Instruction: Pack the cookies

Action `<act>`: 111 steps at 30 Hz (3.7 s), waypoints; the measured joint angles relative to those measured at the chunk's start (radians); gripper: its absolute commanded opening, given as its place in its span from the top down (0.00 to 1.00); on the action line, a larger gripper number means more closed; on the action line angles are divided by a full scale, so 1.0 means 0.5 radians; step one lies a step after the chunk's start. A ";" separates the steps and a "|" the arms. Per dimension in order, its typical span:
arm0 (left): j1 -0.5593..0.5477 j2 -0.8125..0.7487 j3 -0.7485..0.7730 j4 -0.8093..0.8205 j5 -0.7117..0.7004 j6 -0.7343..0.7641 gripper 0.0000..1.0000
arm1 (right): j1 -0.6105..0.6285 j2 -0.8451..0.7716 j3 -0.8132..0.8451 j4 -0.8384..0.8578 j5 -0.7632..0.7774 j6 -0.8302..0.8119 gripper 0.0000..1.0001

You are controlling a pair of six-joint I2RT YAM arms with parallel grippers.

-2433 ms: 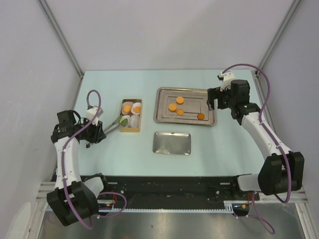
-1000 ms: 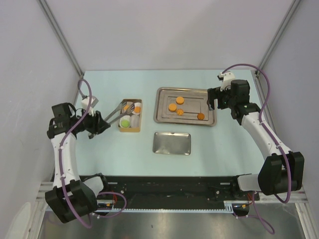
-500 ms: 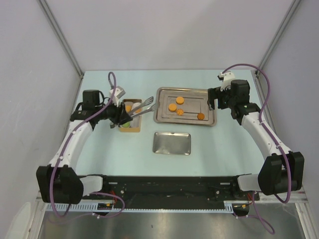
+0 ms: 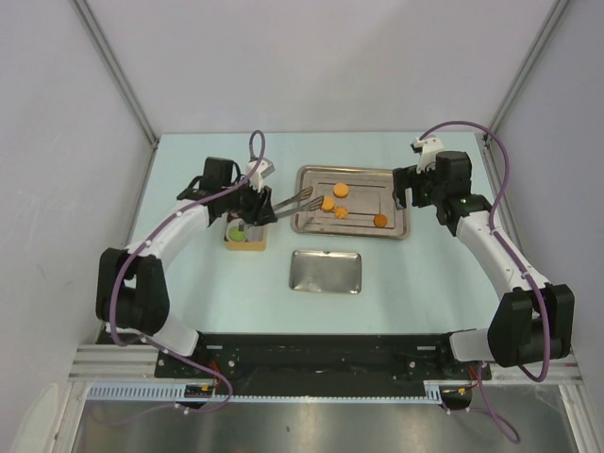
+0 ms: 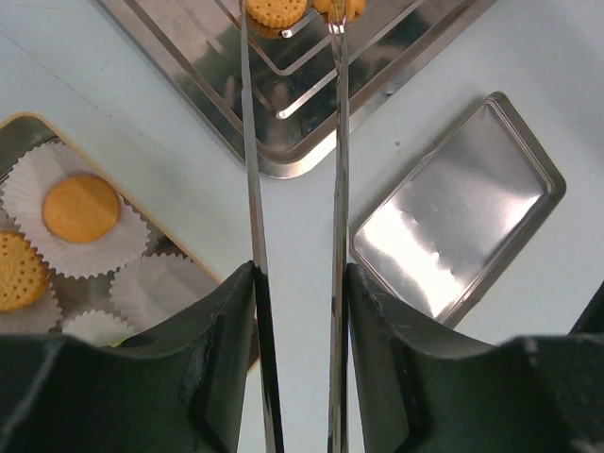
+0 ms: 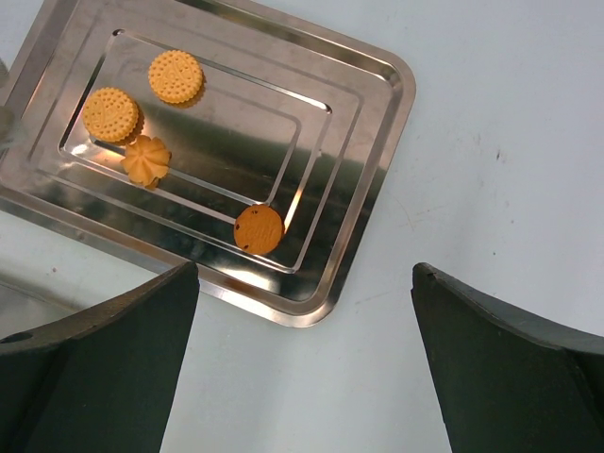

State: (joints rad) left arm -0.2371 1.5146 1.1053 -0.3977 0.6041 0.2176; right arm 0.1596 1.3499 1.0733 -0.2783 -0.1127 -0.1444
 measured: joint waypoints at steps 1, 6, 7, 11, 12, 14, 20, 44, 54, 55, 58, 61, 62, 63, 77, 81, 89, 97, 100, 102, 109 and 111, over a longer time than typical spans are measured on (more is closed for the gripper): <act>-0.015 0.042 0.019 0.016 -0.014 -0.004 0.53 | 0.000 0.000 -0.001 0.000 0.000 -0.001 0.01; -0.078 0.209 0.111 0.066 -0.080 -0.019 0.53 | 0.000 0.001 0.000 0.000 0.001 -0.013 0.00; -0.090 0.244 0.137 0.070 -0.097 -0.019 0.53 | 0.000 0.001 -0.001 0.000 0.002 -0.014 0.00; -0.128 0.367 0.230 0.080 -0.129 -0.019 0.53 | 0.000 0.001 -0.001 0.000 0.002 -0.014 0.00; -0.136 0.391 0.248 0.083 -0.140 -0.018 0.53 | 0.000 0.001 -0.001 0.000 0.002 -0.014 0.00; -0.145 0.423 0.271 0.087 -0.155 -0.018 0.53 | -0.004 0.001 -0.001 0.000 0.002 -0.014 0.00; -0.168 0.440 0.301 0.087 -0.176 -0.017 0.52 | -0.014 0.001 -0.001 -0.001 0.000 -0.014 0.00; -0.229 0.463 0.307 0.089 -0.264 -0.005 0.52 | -0.025 0.001 -0.001 -0.001 -0.001 -0.014 0.00; -0.229 0.470 0.288 0.093 -0.263 0.001 0.52 | -0.026 0.001 -0.001 -0.001 -0.001 -0.014 0.00; -0.229 0.472 0.288 0.092 -0.263 0.001 0.51 | -0.026 0.001 -0.001 -0.001 -0.001 -0.014 0.00; -0.230 0.488 0.288 0.096 -0.264 0.001 0.51 | -0.026 0.001 0.000 -0.001 -0.001 -0.014 0.00; -0.235 0.510 0.287 0.098 -0.264 0.002 0.51 | -0.026 0.001 -0.001 -0.001 -0.001 -0.014 0.00; -0.239 0.520 0.287 0.099 -0.264 0.002 0.51 | -0.026 0.001 -0.001 -0.001 -0.001 -0.014 0.00; -0.242 0.528 0.287 0.100 -0.264 0.002 0.51 | -0.026 0.001 0.000 -0.001 -0.001 -0.014 0.00; -0.259 0.571 0.287 0.102 -0.298 0.004 0.63 | -0.026 0.001 -0.001 -0.001 -0.001 -0.014 0.00; -0.259 0.571 0.287 0.102 -0.299 0.005 0.68 | -0.026 0.001 -0.001 -0.001 -0.001 -0.014 0.00; -0.259 0.549 0.262 0.105 -0.299 0.005 0.74 | -0.031 0.000 0.000 -0.001 -0.002 -0.014 0.00; -0.260 0.408 0.159 0.105 -0.298 0.005 0.77 | -0.039 0.000 -0.001 -0.001 -0.011 -0.014 0.00; -0.260 0.353 0.130 0.105 -0.298 0.005 0.78 | -0.039 0.000 -0.001 -0.001 -0.011 -0.014 0.00; -0.260 0.311 0.111 0.108 -0.298 0.005 0.80 | -0.040 0.000 -0.001 -0.001 -0.011 -0.014 0.00; -0.255 0.140 0.026 0.130 -0.297 0.000 0.81 | -0.052 0.000 -0.001 -0.001 -0.016 -0.014 0.00; -0.243 0.082 -0.003 0.134 -0.296 0.000 0.81 | -0.053 0.000 -0.001 -0.001 -0.016 -0.014 0.00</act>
State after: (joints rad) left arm -0.3588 1.5555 1.1038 -0.3305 0.4561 0.2176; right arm 0.1333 1.3499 1.0729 -0.2787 -0.1207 -0.1513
